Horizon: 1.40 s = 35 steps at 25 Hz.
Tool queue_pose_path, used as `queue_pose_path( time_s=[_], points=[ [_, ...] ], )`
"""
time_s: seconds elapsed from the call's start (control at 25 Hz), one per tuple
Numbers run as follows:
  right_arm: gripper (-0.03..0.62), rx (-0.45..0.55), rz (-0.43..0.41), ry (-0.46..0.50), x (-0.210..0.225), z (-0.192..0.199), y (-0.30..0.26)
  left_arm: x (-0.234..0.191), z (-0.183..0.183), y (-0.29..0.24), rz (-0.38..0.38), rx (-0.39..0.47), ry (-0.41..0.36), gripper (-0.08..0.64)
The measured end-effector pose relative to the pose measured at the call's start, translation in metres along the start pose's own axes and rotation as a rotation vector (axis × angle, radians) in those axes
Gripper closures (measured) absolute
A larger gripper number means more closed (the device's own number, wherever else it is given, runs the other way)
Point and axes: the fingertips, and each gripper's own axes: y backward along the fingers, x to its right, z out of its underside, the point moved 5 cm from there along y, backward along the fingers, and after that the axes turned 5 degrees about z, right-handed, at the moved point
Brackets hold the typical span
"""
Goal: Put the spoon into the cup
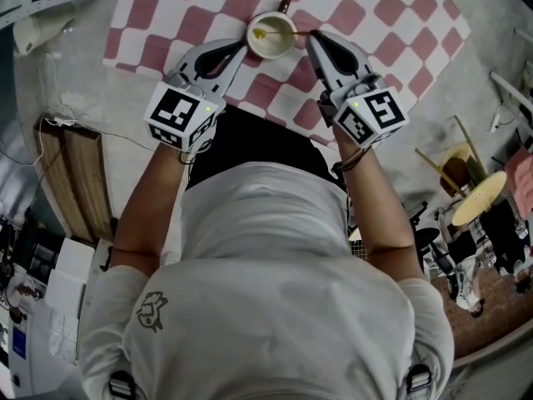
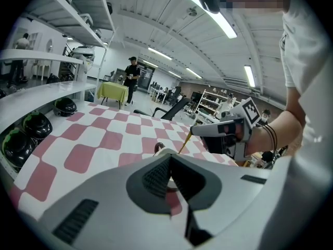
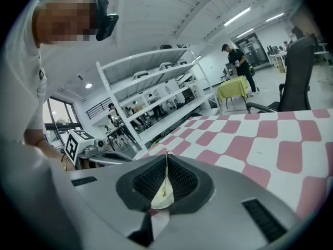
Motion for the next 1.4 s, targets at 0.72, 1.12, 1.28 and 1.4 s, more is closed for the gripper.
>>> queue_pose_path(
  time_s=[0.72,1.12,1.28,1.4],
  points=[
    [0.498,-0.035,0.135,-0.013,0.029,0.016,-0.005,-0.003,0.003,-0.006,0.010,-0.008,0.014,0.546],
    [0.488,-0.011,0.155,0.005,0.032,0.011,0.011,0.008,-0.003,-0.002,-0.002,0.007,-0.006,0.546],
    [0.488,0.003,0.154,0.022,0.029,0.005,0.022,0.017,-0.011,0.002,-0.013,0.022,-0.025,0.546],
    [0.488,0.021,0.146,0.040,0.023,-0.004,0.031,0.025,-0.020,0.007,-0.027,0.035,-0.046,0.546]
  ],
)
